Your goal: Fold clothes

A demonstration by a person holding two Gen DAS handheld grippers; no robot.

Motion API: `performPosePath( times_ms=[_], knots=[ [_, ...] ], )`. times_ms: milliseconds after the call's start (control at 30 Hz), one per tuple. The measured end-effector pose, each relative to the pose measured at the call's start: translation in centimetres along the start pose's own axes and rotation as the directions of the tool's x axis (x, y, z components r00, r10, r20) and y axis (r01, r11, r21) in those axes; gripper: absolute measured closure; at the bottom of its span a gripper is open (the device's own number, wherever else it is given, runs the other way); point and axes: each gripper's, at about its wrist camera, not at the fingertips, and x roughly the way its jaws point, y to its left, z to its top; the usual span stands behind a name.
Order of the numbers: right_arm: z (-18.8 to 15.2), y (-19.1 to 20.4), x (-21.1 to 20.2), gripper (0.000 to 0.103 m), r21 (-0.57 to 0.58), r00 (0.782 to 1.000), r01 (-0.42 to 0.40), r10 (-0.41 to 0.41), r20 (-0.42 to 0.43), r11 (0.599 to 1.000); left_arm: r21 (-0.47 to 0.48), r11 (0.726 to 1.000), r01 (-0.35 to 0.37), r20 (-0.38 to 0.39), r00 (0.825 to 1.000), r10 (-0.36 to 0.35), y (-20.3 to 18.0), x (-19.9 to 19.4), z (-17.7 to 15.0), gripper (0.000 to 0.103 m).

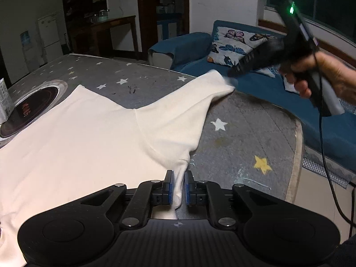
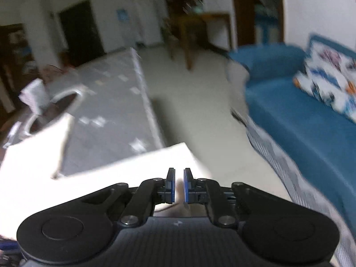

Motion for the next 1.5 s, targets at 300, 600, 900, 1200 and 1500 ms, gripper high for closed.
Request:
performPosePath(
  times_ms=[300, 600, 900, 1200, 1500],
  knots=[
    [-0.2, -3.9, 1.6, 0.073, 0.255, 0.992, -0.089, 0.108, -0.062, 0.963, -0.024, 0.999, 0.044, 0.024, 0.999, -0.043, 0.1, -0.5, 1.1, 0.087],
    [-2.9, -8.9, 3.1, 0.063, 0.612, 0.964, -0.183, 0.262, -0.041, 0.769, -0.006, 1.000, 0.028, 0.075, 0.997, -0.027, -0.7, 1.1, 2.6, 0.075],
    [-4.8, -11.2, 4.5, 0.090, 0.737, 0.913, -0.309, 0.405, 0.052, 0.601, 0.013, 0.999, 0.053, 0.043, 0.998, -0.053, -1.5, 3.0, 2.5, 0.077],
    [-2.1, -10.4, 3.1, 0.099, 0.636, 0.934, -0.331, 0.336, 0.117, 0.697, -0.010, 0.993, 0.117, 0.048, 0.992, -0.116, -1.6, 2.3, 2.1, 0.076],
    [2.3, -5.9, 1.6, 0.099, 0.474, 0.931, -0.357, 0.348, 0.111, 0.805, -0.110, 0.994, 0.030, 0.117, 0.993, -0.017, 1.5, -3.1, 0.6, 0.056]
  ],
)
